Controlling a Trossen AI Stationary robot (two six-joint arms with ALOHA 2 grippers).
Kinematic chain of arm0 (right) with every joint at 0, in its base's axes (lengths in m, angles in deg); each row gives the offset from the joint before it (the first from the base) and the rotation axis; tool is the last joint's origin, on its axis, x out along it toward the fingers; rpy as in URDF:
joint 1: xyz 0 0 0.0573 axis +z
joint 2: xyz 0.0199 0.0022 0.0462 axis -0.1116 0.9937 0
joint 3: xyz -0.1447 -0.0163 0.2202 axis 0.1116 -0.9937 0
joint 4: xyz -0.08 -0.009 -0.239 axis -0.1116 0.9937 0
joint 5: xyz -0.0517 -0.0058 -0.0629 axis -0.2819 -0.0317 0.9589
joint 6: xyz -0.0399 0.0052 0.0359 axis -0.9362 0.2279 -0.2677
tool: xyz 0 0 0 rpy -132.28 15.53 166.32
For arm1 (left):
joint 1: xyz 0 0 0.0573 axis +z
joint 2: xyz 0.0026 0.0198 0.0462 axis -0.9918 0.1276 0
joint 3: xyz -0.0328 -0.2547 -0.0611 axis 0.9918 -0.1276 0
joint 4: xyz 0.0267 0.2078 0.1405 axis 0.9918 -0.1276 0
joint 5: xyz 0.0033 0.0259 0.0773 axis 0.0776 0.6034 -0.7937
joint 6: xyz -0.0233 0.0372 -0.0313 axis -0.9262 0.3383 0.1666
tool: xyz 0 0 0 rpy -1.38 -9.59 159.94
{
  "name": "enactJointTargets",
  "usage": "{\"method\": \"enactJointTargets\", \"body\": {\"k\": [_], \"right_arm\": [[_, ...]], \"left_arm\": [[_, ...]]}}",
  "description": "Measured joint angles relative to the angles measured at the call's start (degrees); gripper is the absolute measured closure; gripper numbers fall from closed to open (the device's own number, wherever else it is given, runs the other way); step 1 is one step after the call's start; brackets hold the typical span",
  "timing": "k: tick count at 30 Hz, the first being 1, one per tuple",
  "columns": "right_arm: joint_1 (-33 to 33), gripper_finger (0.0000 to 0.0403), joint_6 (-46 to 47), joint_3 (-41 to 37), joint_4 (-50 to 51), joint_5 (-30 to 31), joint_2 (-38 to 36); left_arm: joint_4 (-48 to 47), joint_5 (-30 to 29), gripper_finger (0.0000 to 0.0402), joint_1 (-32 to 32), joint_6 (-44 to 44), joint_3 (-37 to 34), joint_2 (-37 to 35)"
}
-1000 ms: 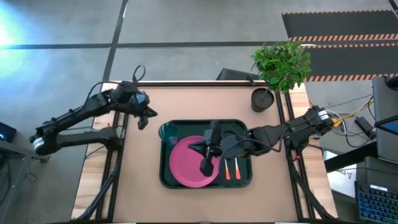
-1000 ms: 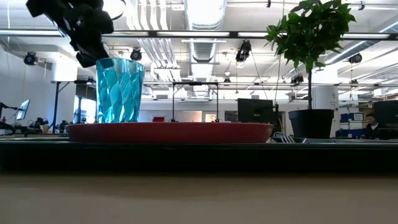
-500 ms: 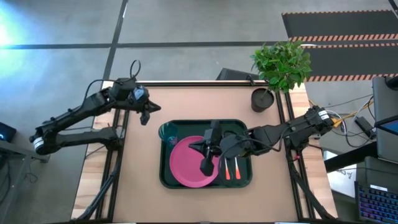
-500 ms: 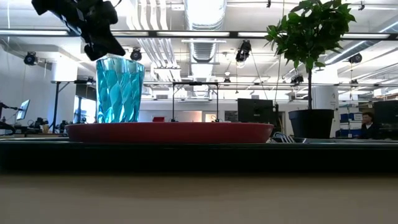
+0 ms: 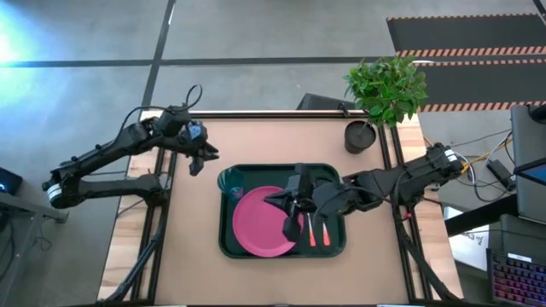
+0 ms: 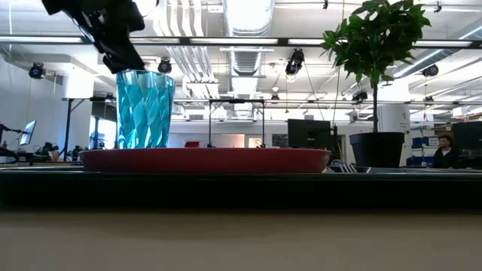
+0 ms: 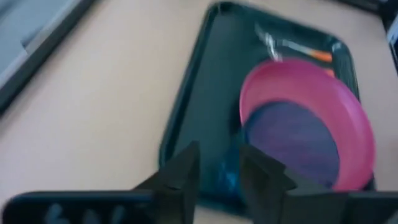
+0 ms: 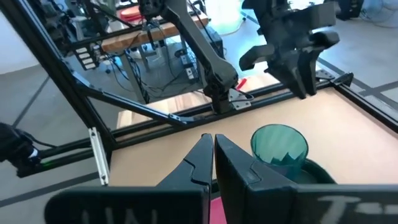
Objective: Pick and place plate/cup/fork/spoon on tray
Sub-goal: Adjust the blue glass on the black serving tray
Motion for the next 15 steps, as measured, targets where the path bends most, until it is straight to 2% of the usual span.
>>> {"method": "enactJointTargets", "body": {"k": [5, 10, 15], "right_arm": [[0.6, 0.0394, -0.1, 0.0, 2.3, 0.0, -1.7], [0.9, 0.0394, -0.6, 0.0, 2.7, 0.0, -2.7], [1.2, 0.0394, -2.3, 0.0, 2.6, 0.0, -3.8]], "left_arm": [[-11.2, -0.1, 0.0270, -1.3, 0.5, 5.4, 2.4], [-16.4, -0.1, 0.0265, -4.1, 1.1, 9.4, 5.5], [-15.8, -0.9, 0.0265, -7.0, 1.5, 10.6, 9.0]]}}
